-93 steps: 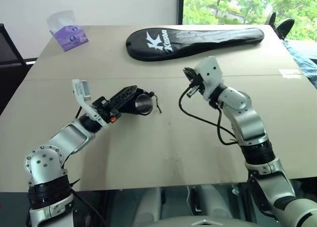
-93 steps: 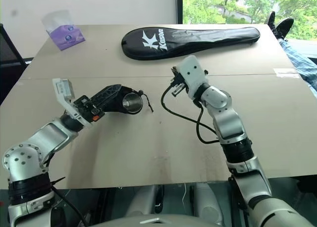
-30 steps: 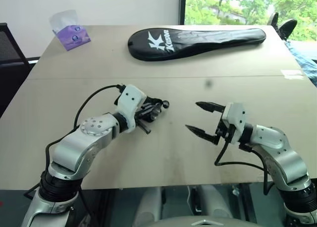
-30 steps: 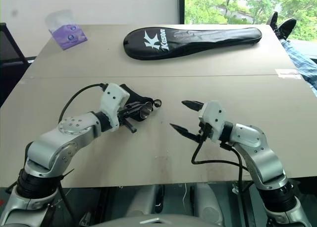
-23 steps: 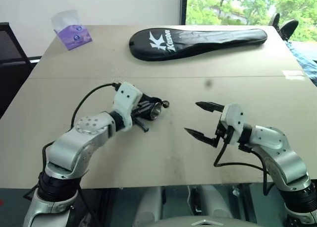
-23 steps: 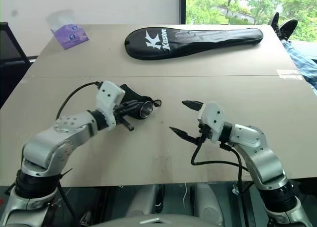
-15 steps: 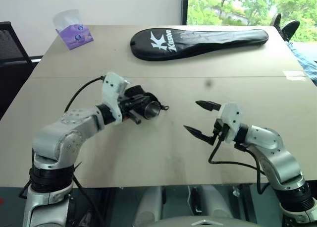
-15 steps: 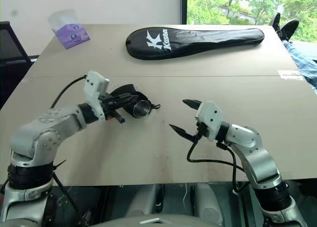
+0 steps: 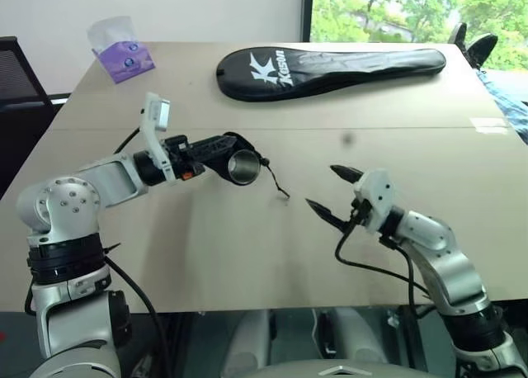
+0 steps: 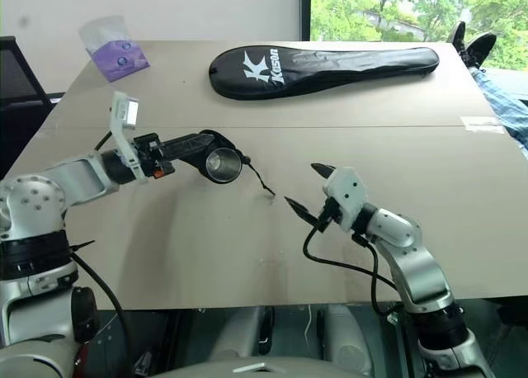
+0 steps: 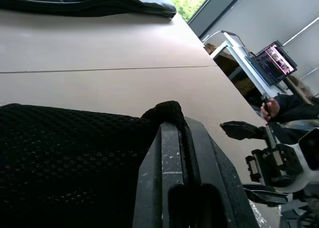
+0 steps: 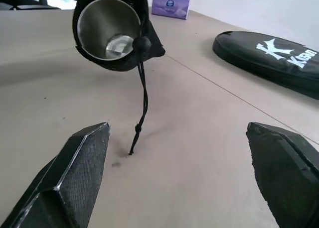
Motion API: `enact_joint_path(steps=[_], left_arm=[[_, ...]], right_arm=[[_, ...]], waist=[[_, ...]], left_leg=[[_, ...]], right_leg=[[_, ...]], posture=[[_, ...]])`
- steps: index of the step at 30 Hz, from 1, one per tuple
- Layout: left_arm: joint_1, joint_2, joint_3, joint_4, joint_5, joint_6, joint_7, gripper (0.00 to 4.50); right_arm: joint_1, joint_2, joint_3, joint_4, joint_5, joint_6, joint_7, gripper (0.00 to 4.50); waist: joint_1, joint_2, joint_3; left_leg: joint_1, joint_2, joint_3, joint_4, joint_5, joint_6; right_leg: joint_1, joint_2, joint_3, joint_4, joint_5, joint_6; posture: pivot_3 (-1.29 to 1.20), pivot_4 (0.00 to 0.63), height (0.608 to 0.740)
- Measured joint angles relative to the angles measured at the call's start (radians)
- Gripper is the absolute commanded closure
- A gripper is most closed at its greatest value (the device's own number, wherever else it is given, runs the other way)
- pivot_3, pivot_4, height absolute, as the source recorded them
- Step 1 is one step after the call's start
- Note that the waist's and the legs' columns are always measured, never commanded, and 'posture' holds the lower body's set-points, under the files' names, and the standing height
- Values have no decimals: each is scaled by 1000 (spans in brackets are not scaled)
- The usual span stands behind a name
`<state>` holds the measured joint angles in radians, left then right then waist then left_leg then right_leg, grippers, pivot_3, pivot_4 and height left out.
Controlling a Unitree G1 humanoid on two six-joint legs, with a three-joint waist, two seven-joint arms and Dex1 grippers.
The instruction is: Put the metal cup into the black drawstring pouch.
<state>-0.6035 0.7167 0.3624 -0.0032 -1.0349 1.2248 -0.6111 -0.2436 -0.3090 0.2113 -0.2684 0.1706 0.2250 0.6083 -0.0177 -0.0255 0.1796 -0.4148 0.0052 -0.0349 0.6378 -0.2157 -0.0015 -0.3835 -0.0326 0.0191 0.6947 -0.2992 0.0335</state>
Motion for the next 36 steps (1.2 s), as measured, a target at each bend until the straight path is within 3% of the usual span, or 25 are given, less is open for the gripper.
enact_joint_path(steps=[11, 14, 15, 16, 22, 30, 34, 36], left_arm=[[-21, 13, -11, -21, -7, 35, -13, 4500], [-17, 13, -7, -55, -24, 41, 2, 4500], [-11, 13, 0, -72, -33, 49, 9, 4500], [-10, 13, 0, -74, -35, 51, 11, 4500], [48, 13, 52, -132, -81, 67, 67, 4500], [121, -15, 74, -187, -112, 63, 129, 4500], [166, -95, 82, -225, -125, -5, 155, 4500], [187, -116, 90, -225, -150, -12, 163, 3959]], right_arm=[[-221, 218, 59, 382, -41, -104, -8, 42], [-268, 264, 58, 471, -41, -137, -7, 831], [-286, 278, 55, 513, -42, -153, -7, 1447], [-287, 279, 54, 518, -42, -156, -7, 1656], [-296, 283, 50, 563, -54, -189, -3, 4467], [-292, 158, 43, 469, -134, -136, -33, 4467], [-309, 66, 33, 321, -183, -40, -43, 4467], [-345, 18, 28, 258, -200, 7, -37, 4500]], waist=[[-1, 0, 0], [-3, 0, 0], [-4, 0, 0], [-4, 0, 0], [-10, 0, 0], [-13, 0, 0], [-15, 0, 0], [-19, 0, 0]], left_leg=[[0, 0, 0, 0, 1, -1], [0, 0, 0, 0, 1, -1], [0, 0, 0, 0, 1, -1], [0, 0, 0, 0, 1, -1], [0, 0, 0, 0, 1, -1], [-1, 0, 0, 0, 1, -1], [-1, 0, 0, 0, 1, -1], [-1, 0, 1, 0, 1, -1]], right_leg=[[0, -1, 0, 0, 0, 0], [0, -1, 0, 0, 0, 0], [0, -1, 1, 0, 0, 0], [0, -1, 1, 0, 0, 0], [-1, -2, 2, 0, 0, 0], [-1, -2, 3, 0, 0, 0], [-1, -2, 4, 0, 0, 0], [-2, -2, 5, 1, 0, 0]], posture=[[0, 150, 740], [0, 150, 740], [0, 150, 740], [0, 150, 740], [0, 150, 740], [0, 150, 740], [0, 150, 740], [0, 150, 740]])
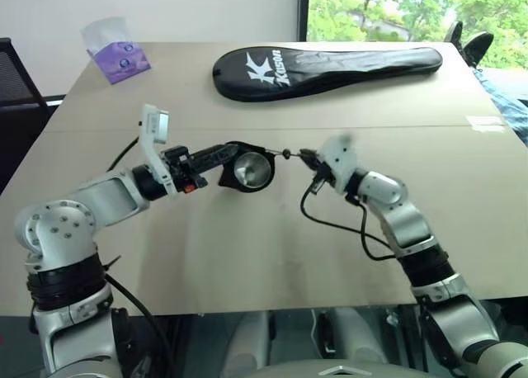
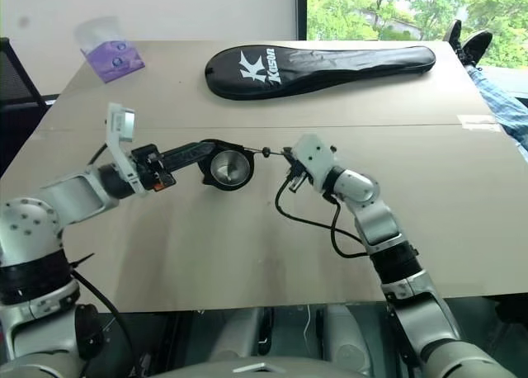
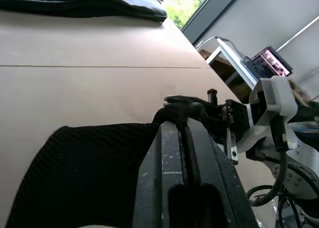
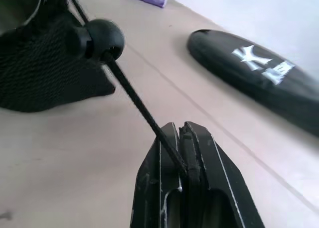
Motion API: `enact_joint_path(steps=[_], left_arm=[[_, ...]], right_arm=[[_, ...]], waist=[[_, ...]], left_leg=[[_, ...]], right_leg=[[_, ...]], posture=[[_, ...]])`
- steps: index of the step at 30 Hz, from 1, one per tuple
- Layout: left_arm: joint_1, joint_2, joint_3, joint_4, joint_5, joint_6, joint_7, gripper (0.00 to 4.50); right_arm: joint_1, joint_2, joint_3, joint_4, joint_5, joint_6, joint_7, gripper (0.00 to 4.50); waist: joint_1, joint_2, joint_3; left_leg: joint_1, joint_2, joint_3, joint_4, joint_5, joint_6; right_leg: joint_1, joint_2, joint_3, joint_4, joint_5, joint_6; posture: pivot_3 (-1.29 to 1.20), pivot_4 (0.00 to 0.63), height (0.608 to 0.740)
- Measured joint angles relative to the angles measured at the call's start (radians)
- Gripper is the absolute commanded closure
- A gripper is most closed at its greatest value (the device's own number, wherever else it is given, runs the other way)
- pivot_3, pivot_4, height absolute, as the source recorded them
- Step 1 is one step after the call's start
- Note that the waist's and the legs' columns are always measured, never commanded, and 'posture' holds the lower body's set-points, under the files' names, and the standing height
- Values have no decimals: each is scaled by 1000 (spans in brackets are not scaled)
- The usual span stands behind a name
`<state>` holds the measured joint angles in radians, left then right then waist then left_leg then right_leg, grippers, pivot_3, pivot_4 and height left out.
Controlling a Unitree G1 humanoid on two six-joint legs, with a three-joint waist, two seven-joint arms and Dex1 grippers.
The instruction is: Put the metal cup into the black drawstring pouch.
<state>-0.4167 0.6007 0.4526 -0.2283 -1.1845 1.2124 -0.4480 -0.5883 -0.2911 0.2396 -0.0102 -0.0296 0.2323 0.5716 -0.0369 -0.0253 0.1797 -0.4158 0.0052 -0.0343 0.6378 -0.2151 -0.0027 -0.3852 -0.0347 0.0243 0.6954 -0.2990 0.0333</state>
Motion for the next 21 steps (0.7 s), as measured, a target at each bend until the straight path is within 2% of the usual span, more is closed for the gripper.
enact_joint_path(steps=[3, 4, 5, 7, 8, 13, 16, 21], left_arm=[[40, -34, 24, -17, -44, -25, 39, 2755], [47, -45, 31, -25, -57, -33, 51, 2453], [58, -65, 37, -40, -75, -50, 76, 1856], [70, -102, 44, -55, -82, -81, 119, 1149], [78, -127, 45, -61, -87, -109, 150, 1149], [56, -138, 46, -70, -101, -179, 195, 1149], [34, -138, 40, -70, -94, -223, 209, 1149], [-19, -157, -35, -84, -76, -271, 227, 1149]], right_arm=[[-88, -55, -32, -100, -2, 88, 17, 4500], [-112, -58, -38, -120, 1, 108, 21, 4500], [-158, -56, -46, -148, 18, 149, 32, 4500], [-250, -59, -52, -172, 44, 194, 50, 4500], [-350, -67, -62, -174, 63, 219, 66, 4500], [-488, -81, -92, -180, 90, 226, 78, 4500], [-477, -89, -89, -163, 88, 217, 84, 4500], [-379, -131, -12, -144, 36, 149, 113, 4500]], waist=[[-3, 0, 0], [-3, 0, 0], [-2, 0, 0], [-2, 0, 0], [-1, 0, 0], [11, -2, -1], [18, -1, -1], [23, -1, -1]], left_leg=[[0, 0, -1, 0, 0, 0], [0, 0, -1, 0, 0, 0], [0, 0, 0, 0, 0, 0], [0, 0, 0, 0, 0, 0], [0, 0, 0, 0, -1, 1], [0, 0, -1, 0, -2, 3], [-1, -1, 0, 0, -2, 3], [-1, -1, 0, 0, -1, 2]], right_leg=[[0, 0, 0, 0, 0, 0], [0, 0, 0, 0, 0, 0], [0, 0, 0, 0, 0, 0], [0, 0, 1, 0, 0, 0], [0, 0, 0, 0, 0, 0], [0, -1, -2, -1, 0, 0], [0, -1, -1, -1, 0, 0], [0, 0, -1, -1, 0, 0]], posture=[[0, 150, 740], [0, 150, 740], [0, 150, 740], [0, 150, 740], [0, 150, 740], [0, 150, 740], [0, 150, 740], [0, 150, 740]])
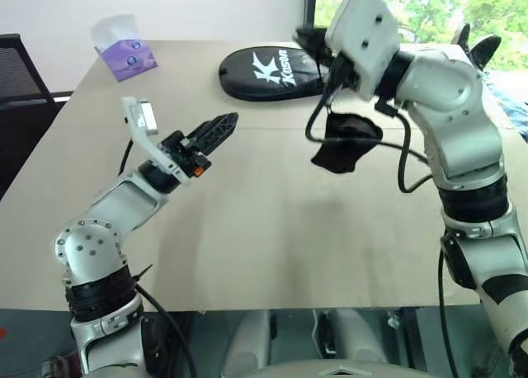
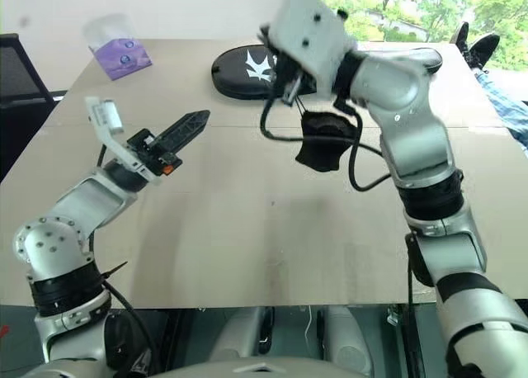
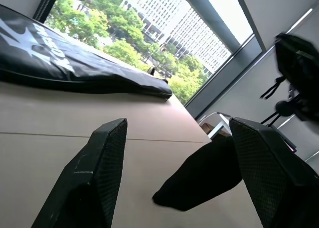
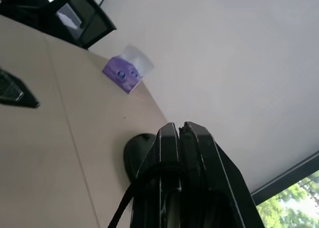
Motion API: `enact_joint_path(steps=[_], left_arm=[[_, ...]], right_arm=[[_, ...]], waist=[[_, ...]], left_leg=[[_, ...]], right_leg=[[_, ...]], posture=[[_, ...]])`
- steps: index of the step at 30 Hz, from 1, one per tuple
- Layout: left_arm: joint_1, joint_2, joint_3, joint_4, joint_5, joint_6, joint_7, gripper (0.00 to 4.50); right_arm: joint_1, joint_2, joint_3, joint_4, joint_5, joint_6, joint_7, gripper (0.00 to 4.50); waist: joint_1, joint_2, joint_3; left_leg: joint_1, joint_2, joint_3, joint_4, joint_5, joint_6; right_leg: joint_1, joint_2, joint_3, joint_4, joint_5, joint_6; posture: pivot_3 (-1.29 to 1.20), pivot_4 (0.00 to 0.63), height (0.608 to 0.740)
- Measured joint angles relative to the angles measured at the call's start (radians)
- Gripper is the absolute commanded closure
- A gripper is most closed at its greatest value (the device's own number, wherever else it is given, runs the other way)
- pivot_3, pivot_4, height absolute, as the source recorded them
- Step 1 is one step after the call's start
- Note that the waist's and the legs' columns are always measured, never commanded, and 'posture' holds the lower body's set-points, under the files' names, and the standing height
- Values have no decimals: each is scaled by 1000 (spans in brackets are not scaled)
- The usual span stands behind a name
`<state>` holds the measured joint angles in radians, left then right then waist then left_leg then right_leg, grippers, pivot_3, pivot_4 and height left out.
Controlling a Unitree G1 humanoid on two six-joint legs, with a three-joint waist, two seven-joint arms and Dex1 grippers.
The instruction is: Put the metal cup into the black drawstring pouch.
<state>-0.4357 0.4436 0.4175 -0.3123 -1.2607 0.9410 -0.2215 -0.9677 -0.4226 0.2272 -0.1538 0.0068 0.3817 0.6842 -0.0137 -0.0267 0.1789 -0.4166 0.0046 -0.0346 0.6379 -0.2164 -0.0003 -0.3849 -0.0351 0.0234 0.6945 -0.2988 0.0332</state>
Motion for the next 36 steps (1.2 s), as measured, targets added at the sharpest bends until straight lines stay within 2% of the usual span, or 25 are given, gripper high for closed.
enact_joint_path(steps=[6, 12, 22, 29, 32, 36], left_arm=[[-74, 4, -91, -35, 1, -16, -45, 1149], [-97, 63, -191, -36, 73, -27, -168, 1149], [-135, 75, -317, -22, 305, -149, -320, 1149], [-167, 51, -362, 37, 443, -254, -397, 1149], [-198, 22, -397, 59, 502, -305, -432, 1932], [-210, -4, -412, 89, 534, -323, -453, 3817]], right_arm=[[45, -42, 43, 2, -47, -54, 33, 4500], [107, -32, 85, -8, -68, -80, 51, 4500], [81, -7, 84, -43, -70, -58, 55, 4500], [42, -9, 75, -65, -59, -34, 74, 4500], [35, -7, 75, -67, -57, -29, 77, 4500], [34, -7, 74, -67, -57, -15, 82, 4500]], waist=[[-4, 0, 0], [-3, 0, 0], [-2, 1, 0], [-1, 1, 1], [0, 1, 1], [-2, 1, 1]], left_leg=[[0, 0, 1, 0, 1, -2], [0, 0, 1, 0, 1, -2], [0, 0, 1, 0, 1, -2], [0, 0, 1, 0, 1, -2], [0, 0, 1, 0, 1, -2], [0, 0, 0, 0, 1, -2]], right_leg=[[0, 1, -1, 0, 0, 0], [0, 2, -2, 0, 0, 0], [0, 2, -2, -1, 0, 0], [0, 2, -3, -1, 0, 0], [0, 2, -3, -1, 0, 0], [0, 2, -3, -1, 0, 0]], posture=[[0, 150, 740], [0, 150, 740], [0, 150, 740], [0, 150, 740], [0, 150, 740], [0, 150, 740]])
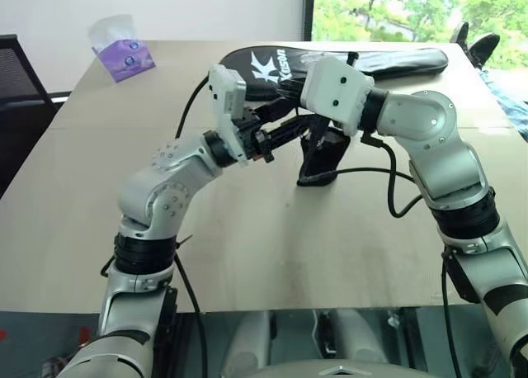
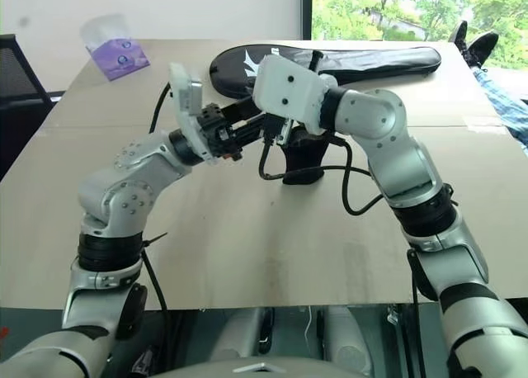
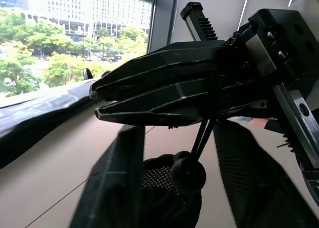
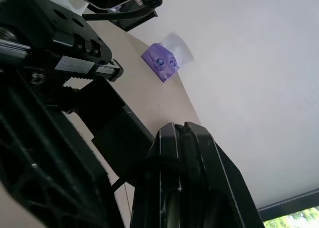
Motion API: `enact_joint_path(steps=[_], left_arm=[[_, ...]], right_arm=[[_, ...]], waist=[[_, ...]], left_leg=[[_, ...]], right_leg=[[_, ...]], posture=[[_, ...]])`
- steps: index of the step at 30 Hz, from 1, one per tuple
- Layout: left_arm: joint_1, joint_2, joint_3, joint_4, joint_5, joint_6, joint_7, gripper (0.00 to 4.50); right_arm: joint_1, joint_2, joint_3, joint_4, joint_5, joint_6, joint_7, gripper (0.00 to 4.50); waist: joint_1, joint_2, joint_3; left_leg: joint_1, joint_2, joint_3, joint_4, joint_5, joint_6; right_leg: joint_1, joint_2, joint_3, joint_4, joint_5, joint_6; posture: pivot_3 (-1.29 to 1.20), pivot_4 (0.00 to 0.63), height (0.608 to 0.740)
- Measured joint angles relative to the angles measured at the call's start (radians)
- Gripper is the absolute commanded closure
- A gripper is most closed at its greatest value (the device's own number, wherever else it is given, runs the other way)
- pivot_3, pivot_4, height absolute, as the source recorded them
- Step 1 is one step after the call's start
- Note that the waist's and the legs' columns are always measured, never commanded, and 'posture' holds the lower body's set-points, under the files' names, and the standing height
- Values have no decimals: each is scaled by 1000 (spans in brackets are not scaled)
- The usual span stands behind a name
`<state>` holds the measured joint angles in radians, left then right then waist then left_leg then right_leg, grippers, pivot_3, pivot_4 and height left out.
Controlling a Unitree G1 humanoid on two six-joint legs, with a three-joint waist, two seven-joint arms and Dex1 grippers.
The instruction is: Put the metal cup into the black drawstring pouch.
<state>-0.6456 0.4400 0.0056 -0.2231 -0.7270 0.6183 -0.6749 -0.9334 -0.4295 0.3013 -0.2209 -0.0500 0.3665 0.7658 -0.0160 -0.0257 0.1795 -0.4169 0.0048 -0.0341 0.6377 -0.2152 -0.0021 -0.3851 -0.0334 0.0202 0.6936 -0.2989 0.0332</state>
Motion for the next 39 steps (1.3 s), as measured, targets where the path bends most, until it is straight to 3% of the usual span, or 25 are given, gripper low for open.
enact_joint_path(steps=[1, 10, 17, 22, 27, 33, 39], left_arm=[[-8, -17, -6, 11, 6, -1, -3, 4286], [-36, -30, -23, 42, 77, -30, -46, 4312], [27, 16, -46, 113, 191, -83, -63, 4312], [2, 111, -9, 123, 226, -127, -65, 4312], [-47, 289, 36, 103, 249, -168, -97, 4312], [8, 346, -38, 7, 277, -121, -105, 4312], [151, 219, -234, -6, 414, -108, -7, 4312]], right_arm=[[0, 0, -2, -1, 0, 2, 0, 4500], [-15, 5, -23, -18, 29, 52, -1, 4500], [-160, -22, -172, 69, 95, 91, -37, 4500], [-228, -88, -202, 239, 98, 82, -76, 4500], [-219, -129, -204, 275, 142, 55, -83, 4500], [100, -146, -277, 122, 254, 98, -88, 4500], [472, -92, -309, 86, 281, 77, -151, 4500]], waist=[[1, 0, 0], [0, 0, 0], [1, 1, 1], [1, 1, 1], [-5, 5, 4], [7, 5, 3], [5, 5, 3]], left_leg=[[0, 0, 0, 0, 0, 0], [0, 0, 0, 0, 0, 0], [0, 0, 0, 0, -2, 4], [-1, 0, 0, 0, -2, 4], [-1, 0, 3, -4, -2, 4], [-8, -1, 0, -1, -5, 8], [-15, -1, 0, 4, -5, 8]], right_leg=[[0, 0, 0, 0, 0, 0], [0, 0, 0, 0, 0, 0], [0, 0, 0, 0, 0, 0], [-1, 0, 0, 0, 0, 0], [-3, -1, 2, -1, 0, 0], [-3, -1, 2, -6, 0, 0], [-11, 0, 2, -1, 0, 0]], posture=[[0, 150, 740], [0, 150, 740], [0, 150, 740], [0, 150, 740], [0, 150, 740], [0, 150, 740], [0, 150, 740]])
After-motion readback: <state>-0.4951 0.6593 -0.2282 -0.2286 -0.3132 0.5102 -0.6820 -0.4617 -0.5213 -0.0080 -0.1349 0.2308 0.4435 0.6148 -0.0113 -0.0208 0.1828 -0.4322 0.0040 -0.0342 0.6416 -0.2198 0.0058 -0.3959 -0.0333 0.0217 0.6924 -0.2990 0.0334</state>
